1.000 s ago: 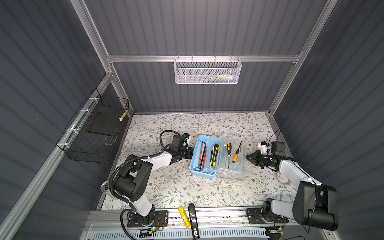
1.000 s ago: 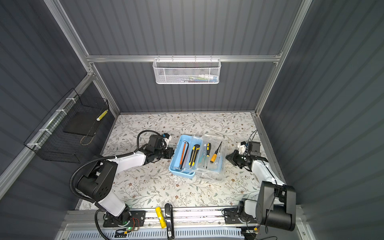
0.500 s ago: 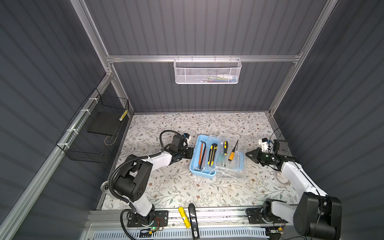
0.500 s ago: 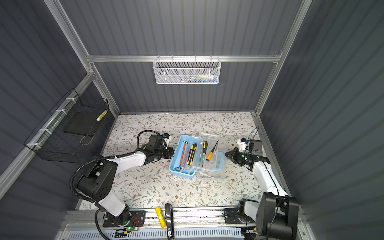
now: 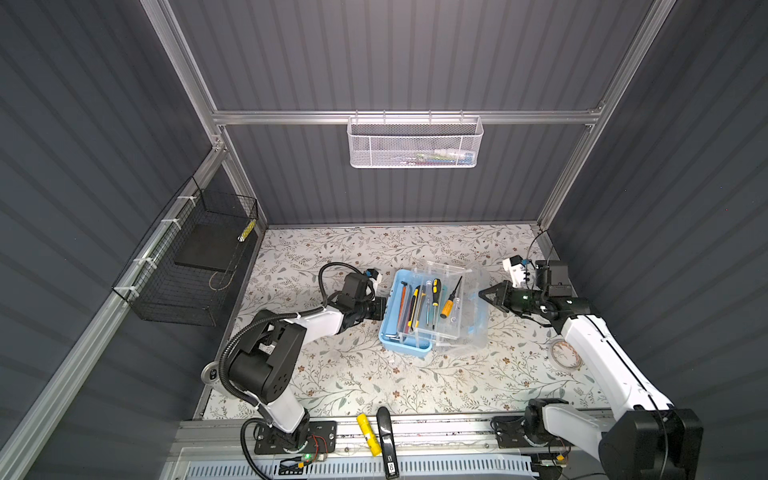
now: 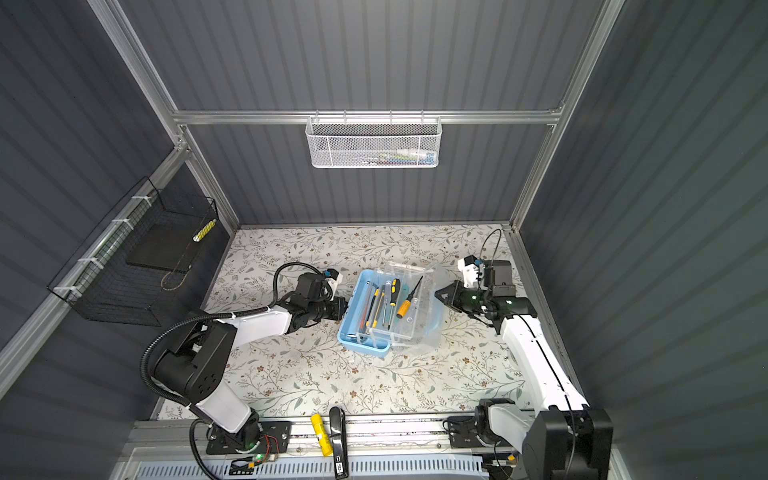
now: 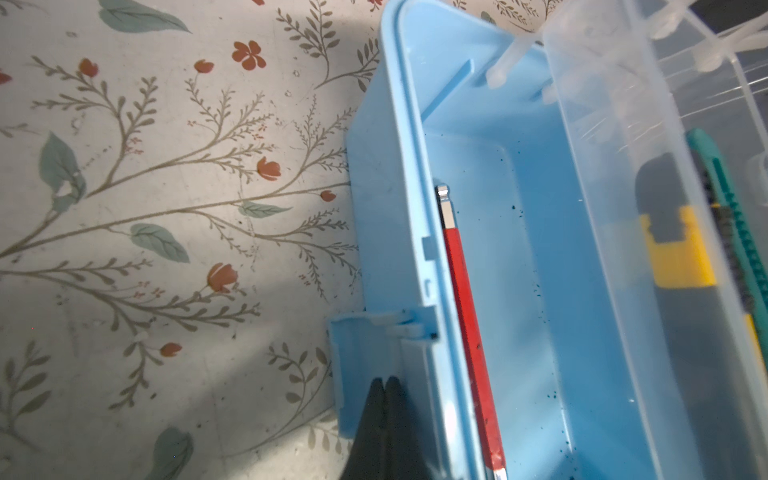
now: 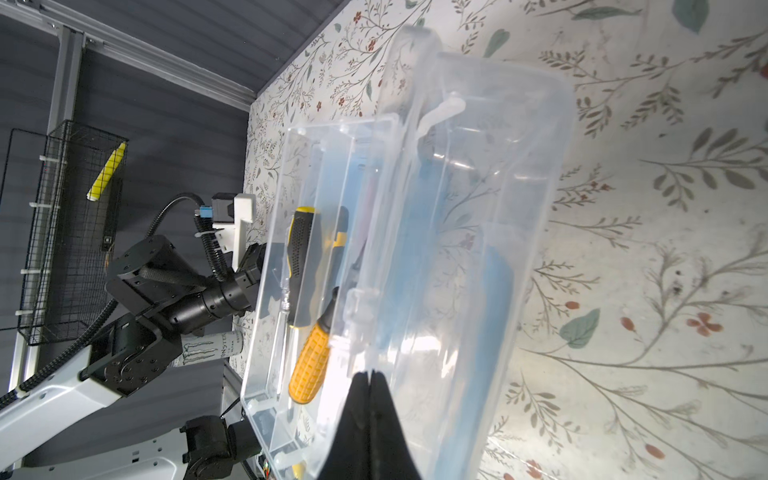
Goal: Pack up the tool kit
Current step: 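Fold the clear lid over the box with the right gripper while left steadies it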
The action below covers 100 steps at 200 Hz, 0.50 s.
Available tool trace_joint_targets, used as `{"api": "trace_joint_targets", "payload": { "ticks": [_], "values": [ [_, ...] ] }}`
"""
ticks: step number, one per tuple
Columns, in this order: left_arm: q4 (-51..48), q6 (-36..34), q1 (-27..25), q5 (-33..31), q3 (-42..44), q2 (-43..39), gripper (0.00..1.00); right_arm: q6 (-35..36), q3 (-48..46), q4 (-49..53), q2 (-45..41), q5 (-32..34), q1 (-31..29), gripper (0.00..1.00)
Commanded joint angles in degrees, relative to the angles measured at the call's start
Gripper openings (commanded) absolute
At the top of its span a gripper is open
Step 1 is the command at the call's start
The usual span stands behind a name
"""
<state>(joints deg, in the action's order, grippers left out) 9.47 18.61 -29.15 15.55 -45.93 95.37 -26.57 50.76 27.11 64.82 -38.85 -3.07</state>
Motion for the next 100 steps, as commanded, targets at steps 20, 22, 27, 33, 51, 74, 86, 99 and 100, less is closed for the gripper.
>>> {"api": "trace_joint_targets", "payload": {
  "ticks": [20, 22, 27, 33, 51, 74, 86, 99, 100],
  "values": [
    [2.9, 0.0, -0.8, 5.2, 1.8, -1.6, 0.00, 0.5, 4.7, 6.4, 4.0, 3.9, -5.5, 0.00],
    [2.9, -0.1, -0.9, 5.2, 1.9, -1.7, 0.00, 0.5, 5.0, 6.5, 4.1, 3.9, -5.8, 0.00],
    [3.0, 0.0, -0.8, 5.4, 2.0, -1.7, 0.00, 0.5, 5.7, 6.8, 4.8, 4.4, -6.4, 0.00],
    [3.1, -0.2, -0.9, 5.5, 2.1, -1.8, 0.00, 0.4, 6.5, 7.2, 5.6, 5.0, -7.3, 0.00],
    [4.0, -0.4, -0.8, 5.4, 3.3, -2.3, 0.00, 0.2, 9.1, 8.2, 7.9, 6.9, -9.9, 0.00],
    [4.7, -0.5, -0.9, 4.2, 4.6, -3.3, 0.00, -0.3, 12.7, 9.1, 10.8, 8.7, -13.2, 0.00],
    [5.3, -0.5, -0.8, 3.9, 5.2, -4.0, 0.00, -0.4, 14.8, 9.6, 12.6, 9.6, -14.8, 0.00],
    [5.7, -0.6, -0.7, 2.8, 5.9, -4.9, 0.00, -0.5, 17.2, 10.3, 14.9, 10.3, -16.4, 0.00],
    [5.7, -0.6, -0.7, 2.3, 6.0, -5.0, 0.00, -0.4, 17.3, 10.4, 15.1, 10.3, -16.6, 0.00]
  ]
}}
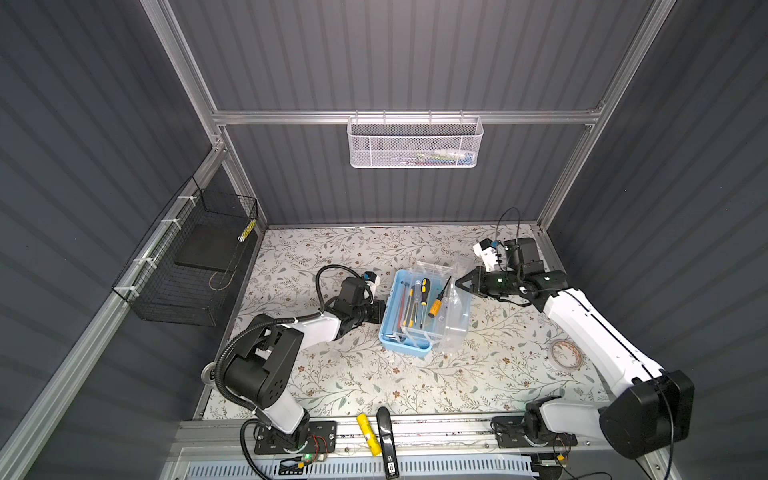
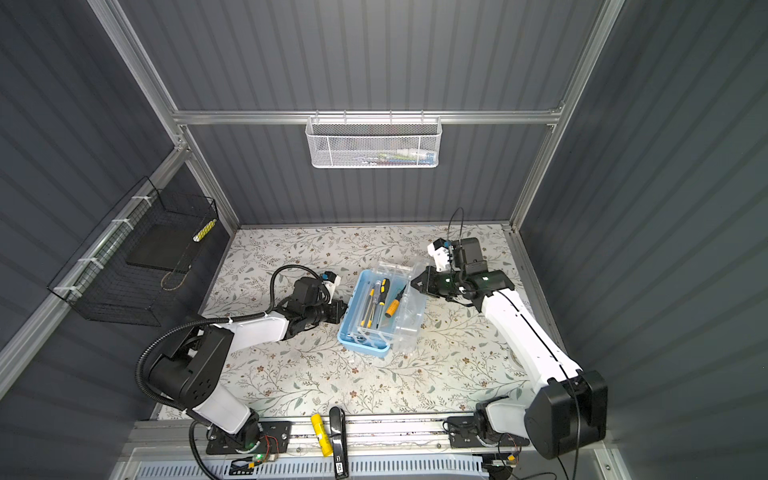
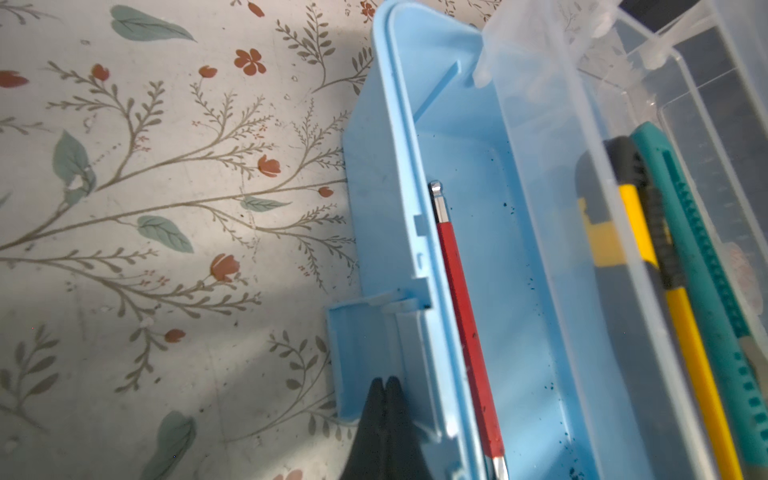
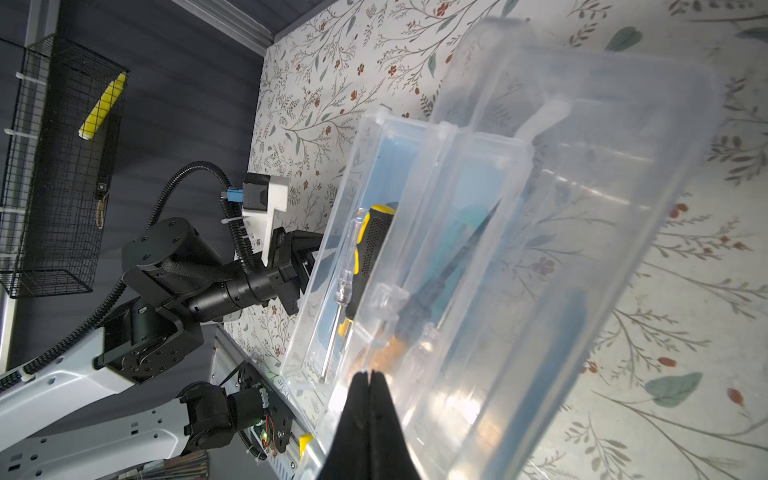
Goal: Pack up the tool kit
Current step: 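Fold the clear lid over the box with the right gripper while left steadies it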
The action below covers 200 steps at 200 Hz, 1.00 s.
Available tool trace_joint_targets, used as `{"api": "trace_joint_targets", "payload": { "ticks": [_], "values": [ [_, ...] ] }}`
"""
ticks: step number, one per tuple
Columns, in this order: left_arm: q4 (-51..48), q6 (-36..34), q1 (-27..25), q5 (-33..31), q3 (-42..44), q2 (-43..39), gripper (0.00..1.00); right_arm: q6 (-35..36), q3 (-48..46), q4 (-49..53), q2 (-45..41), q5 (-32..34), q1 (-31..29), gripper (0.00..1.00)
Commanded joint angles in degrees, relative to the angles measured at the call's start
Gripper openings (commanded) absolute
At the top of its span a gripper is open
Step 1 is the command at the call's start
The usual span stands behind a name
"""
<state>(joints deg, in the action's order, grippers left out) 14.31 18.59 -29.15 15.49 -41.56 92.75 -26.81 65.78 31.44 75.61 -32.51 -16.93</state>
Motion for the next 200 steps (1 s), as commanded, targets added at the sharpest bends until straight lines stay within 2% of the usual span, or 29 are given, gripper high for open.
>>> {"api": "trace_joint_targets", "payload": {
  "ticks": [1, 81, 103, 122, 133, 159, 169, 191, 200],
  "values": [
    [0.8, -0.6, -0.7, 2.2, 1.6, -2.4, 0.00, -0.2, 2.6, 6.1, 4.5, 4.1, -2.8, 0.00],
    [-7.5, -1.5, 0.4, -5.1, 3.4, -13.0, 0.00, 0.1, 17.9, 8.2, 21.3, 4.6, -9.9, 0.00],
    [-12.9, -2.2, 0.5, -8.4, 3.1, -16.7, 0.00, 0.2, 22.2, 8.4, 25.9, 4.2, -11.3, 0.00],
    [-21.1, -4.5, 0.5, -6.5, 0.7, -20.7, 0.00, 0.4, 26.2, 8.9, 29.8, 3.6, -12.4, 0.00],
    [-25.1, -4.7, 0.5, -7.4, -0.6, -23.8, 0.00, 0.5, 28.1, 8.4, 31.3, 3.3, -13.2, 0.00],
    [-28.8, -4.5, 0.5, -8.5, -1.3, -31.1, 0.00, 0.0, 32.6, 7.0, 35.2, 2.4, -13.9, 0.00],
    [-27.9, -3.9, 0.5, -7.9, -1.2, -32.7, 0.07, 0.1, 34.2, 6.8, 36.1, 2.1, -14.0, 0.00],
    [-24.5, -2.3, 0.5, -4.5, -1.1, -32.2, 0.47, 0.6, 33.8, 4.7, 34.0, 4.3, -14.1, 0.00],
    [-22.7, -1.8, 0.6, -2.2, -1.3, -30.8, 0.55, 1.0, 31.9, 3.5, 31.6, 6.4, -14.0, 0.02]
  ]
}}
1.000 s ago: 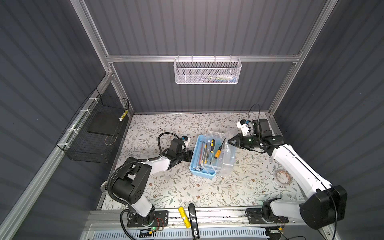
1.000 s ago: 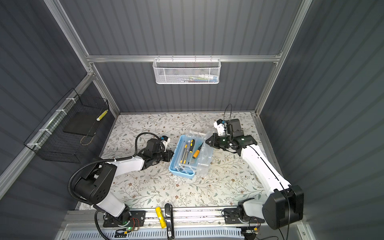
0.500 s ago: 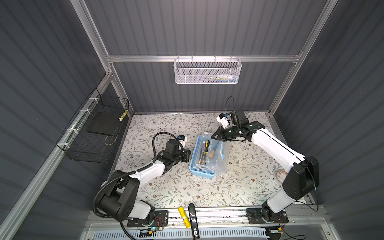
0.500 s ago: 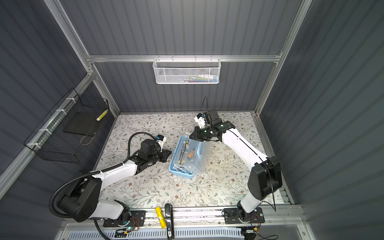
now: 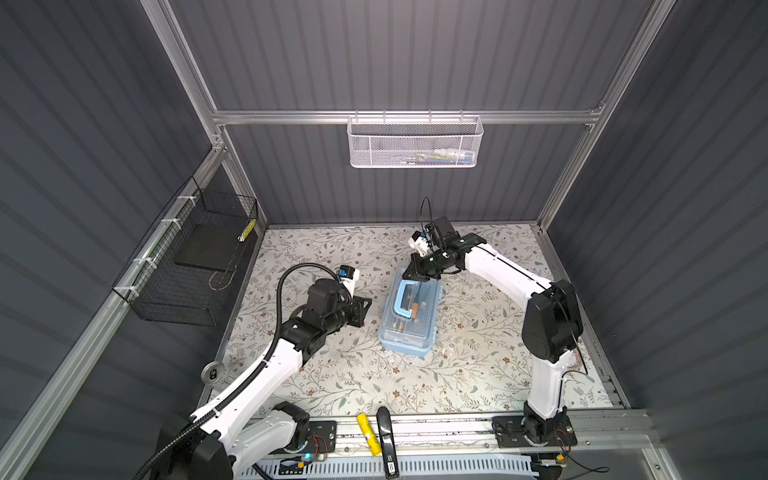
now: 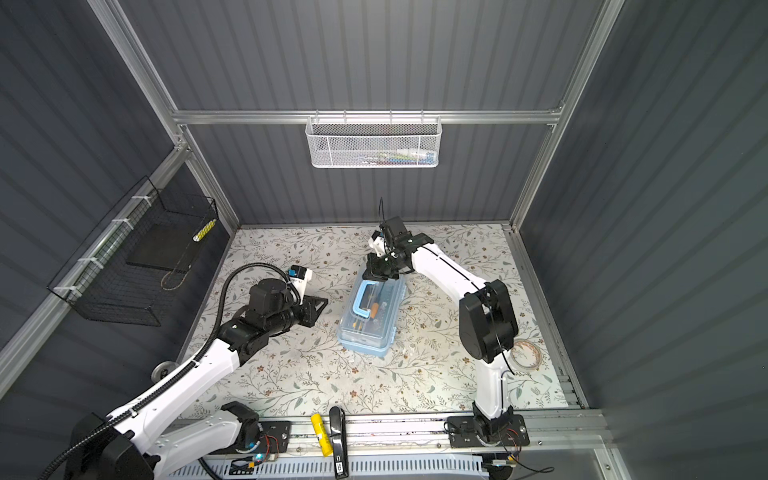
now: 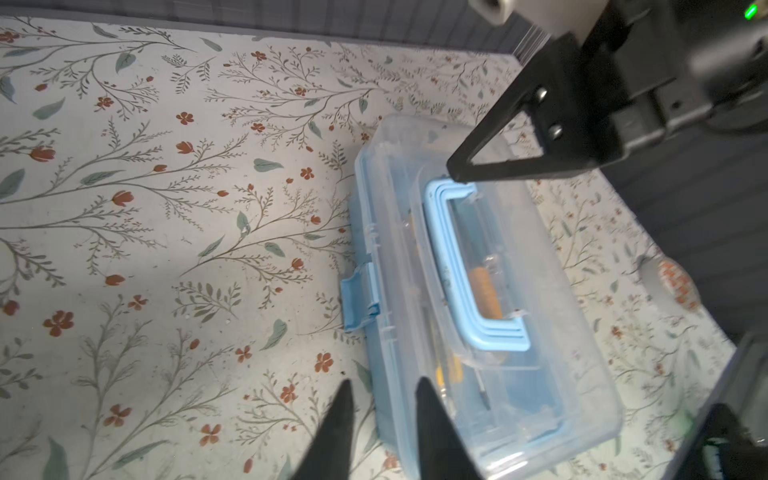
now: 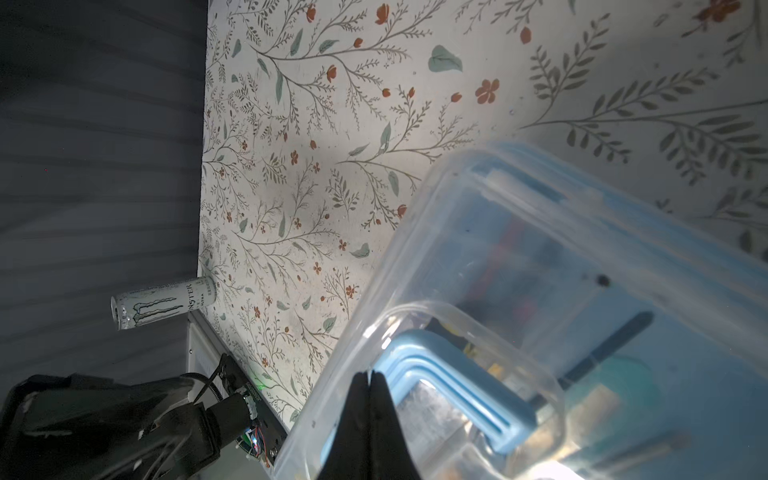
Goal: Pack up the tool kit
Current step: 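Fold the clear lid over the box with the right gripper while left steadies it, then move the left gripper onto the lid latch while the right gripper holds the lid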
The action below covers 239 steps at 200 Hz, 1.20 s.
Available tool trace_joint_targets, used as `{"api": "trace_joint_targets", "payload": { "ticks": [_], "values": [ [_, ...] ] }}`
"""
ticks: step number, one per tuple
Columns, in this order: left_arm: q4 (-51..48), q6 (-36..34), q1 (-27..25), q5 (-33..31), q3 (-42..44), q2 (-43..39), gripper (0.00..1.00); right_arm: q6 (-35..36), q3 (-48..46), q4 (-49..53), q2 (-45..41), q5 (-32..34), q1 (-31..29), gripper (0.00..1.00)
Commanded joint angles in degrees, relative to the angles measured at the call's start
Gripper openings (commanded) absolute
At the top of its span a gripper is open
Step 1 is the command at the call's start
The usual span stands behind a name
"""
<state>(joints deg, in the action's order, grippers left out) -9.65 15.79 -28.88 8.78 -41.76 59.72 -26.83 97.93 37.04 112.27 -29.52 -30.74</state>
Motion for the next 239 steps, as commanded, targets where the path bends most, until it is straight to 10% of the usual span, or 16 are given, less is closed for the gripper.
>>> {"api": "trace_joint_targets", "payload": {
  "ticks": [1, 24, 94, 239],
  "values": [
    [1.4, 1.1, 0.3, 4.6, -1.1, 2.4, 0.55, 1.0, -0.5, -2.2, -5.3, 3.7, -0.3, 0.02],
    [5.3, 2.3, 0.1, 12.5, -2.1, 7.4, 0.69, 2.0, -9.1, -5.5, -13.4, 9.6, 0.4, 0.18],
    [3.9, 1.8, -3.7, 14.8, -3.1, 14.0, 0.66, -0.3, -37.7, -11.6, -35.9, 13.3, 5.0, 0.56],
    [3.3, 4.1, -23.9, 5.4, -11.3, 23.7, 0.57, 6.1, -42.4, -17.4, -30.4, -1.4, 12.8, 0.59]
  ]
}}
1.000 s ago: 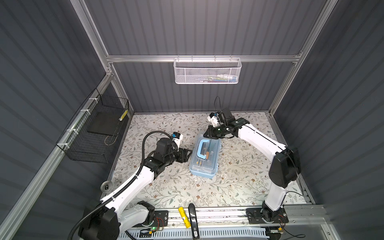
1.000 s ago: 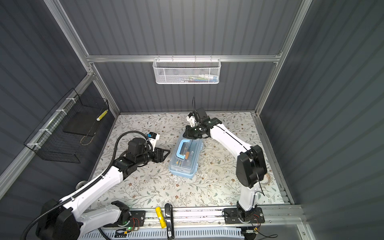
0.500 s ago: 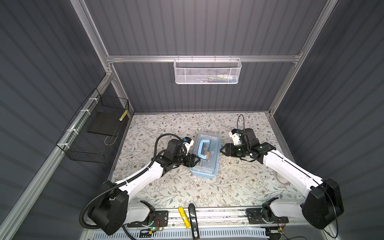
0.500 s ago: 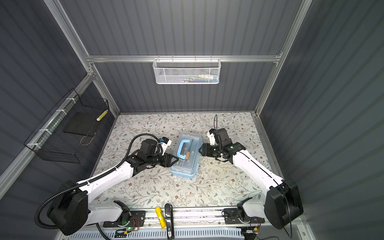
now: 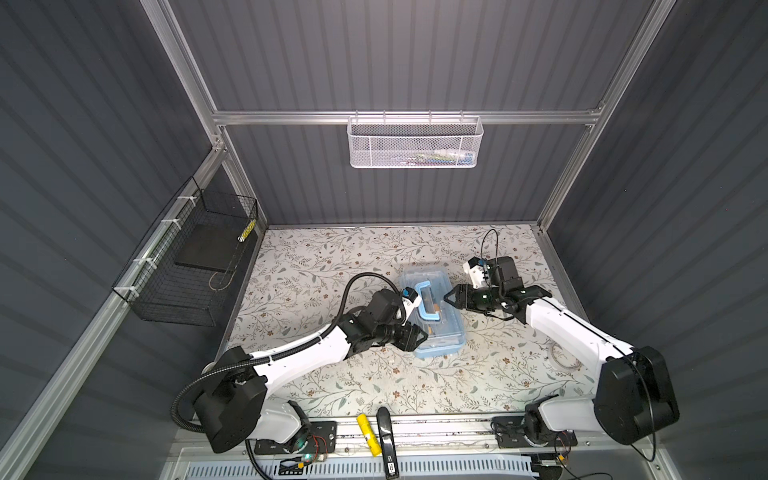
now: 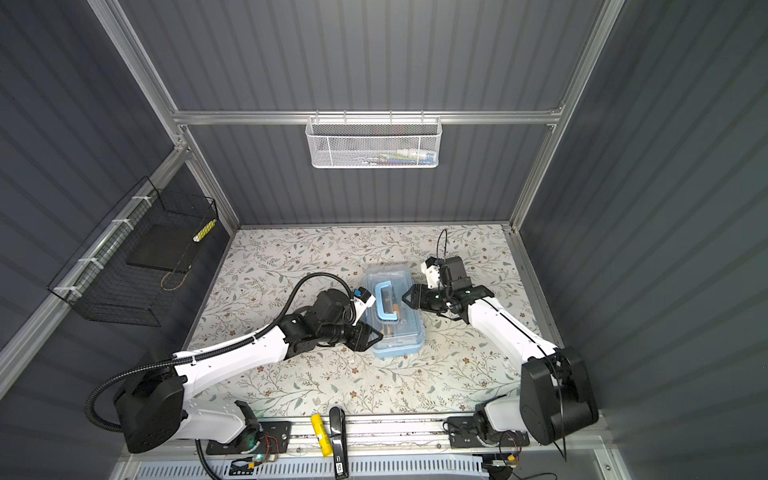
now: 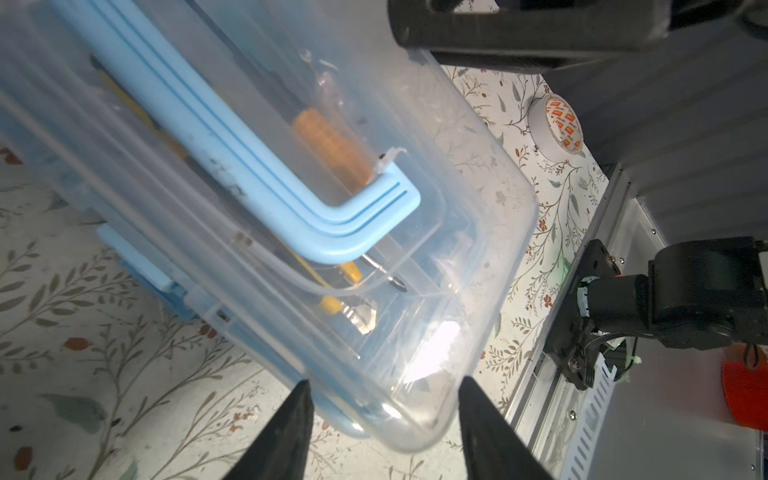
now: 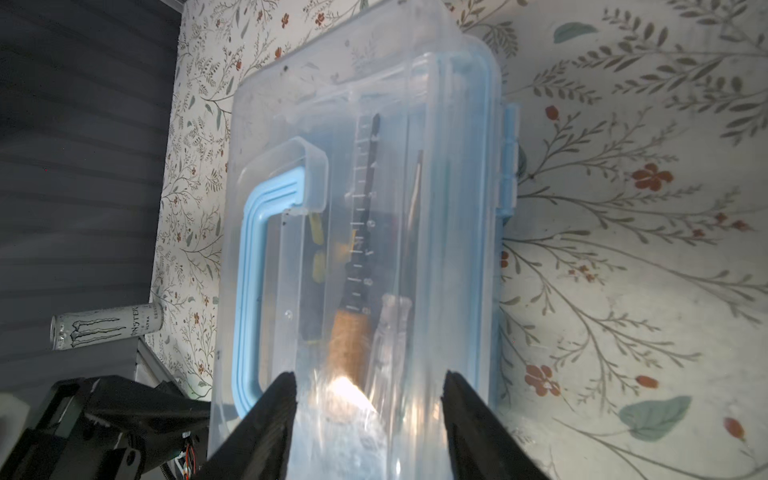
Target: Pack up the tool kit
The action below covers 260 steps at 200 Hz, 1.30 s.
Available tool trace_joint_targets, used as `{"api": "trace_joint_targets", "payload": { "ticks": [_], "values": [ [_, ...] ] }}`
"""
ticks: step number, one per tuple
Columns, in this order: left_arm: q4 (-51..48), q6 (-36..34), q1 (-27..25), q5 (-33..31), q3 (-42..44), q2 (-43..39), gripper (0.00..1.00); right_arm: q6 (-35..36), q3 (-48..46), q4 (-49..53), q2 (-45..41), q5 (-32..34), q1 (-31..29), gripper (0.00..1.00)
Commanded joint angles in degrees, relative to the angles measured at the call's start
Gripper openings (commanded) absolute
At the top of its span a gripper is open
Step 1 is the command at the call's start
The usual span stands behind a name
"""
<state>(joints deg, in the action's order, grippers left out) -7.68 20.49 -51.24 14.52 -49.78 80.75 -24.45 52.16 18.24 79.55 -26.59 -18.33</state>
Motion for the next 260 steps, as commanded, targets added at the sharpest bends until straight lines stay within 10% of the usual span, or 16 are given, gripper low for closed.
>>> {"api": "trace_joint_targets", "payload": {
  "ticks": [1, 34, 75, 135, 260],
  "values": [
    [1.3, -0.7, -1.5, -0.4, -3.3, 2.8, 0.57, 3.8, 3.6, 1.5, 2.5, -4.5, 0.4, 0.59],
    [-2.1, -3.7, -1.9, -3.7, -5.9, 1.9, 0.62, 6.5, 10.4, 6.7, 8.6, -6.6, 0.5, 0.60],
    [-9.0, -7.3, -1.0, -18.5, -2.0, -4.2, 0.99, 7.9, 14.9, 10.0, 10.7, -3.2, 0.6, 0.62],
    [-2.0, -8.7, 5.5, -27.0, 8.0, -6.5, 1.00, 6.9, 19.8, 9.4, 12.4, -3.1, 0.7, 0.62],
    [23.9, -8.8, 3.1, -23.2, 13.1, 8.9, 1.00, 4.5, 16.7, 6.7, 10.8, -3.7, 0.7, 0.64]
  ]
}}
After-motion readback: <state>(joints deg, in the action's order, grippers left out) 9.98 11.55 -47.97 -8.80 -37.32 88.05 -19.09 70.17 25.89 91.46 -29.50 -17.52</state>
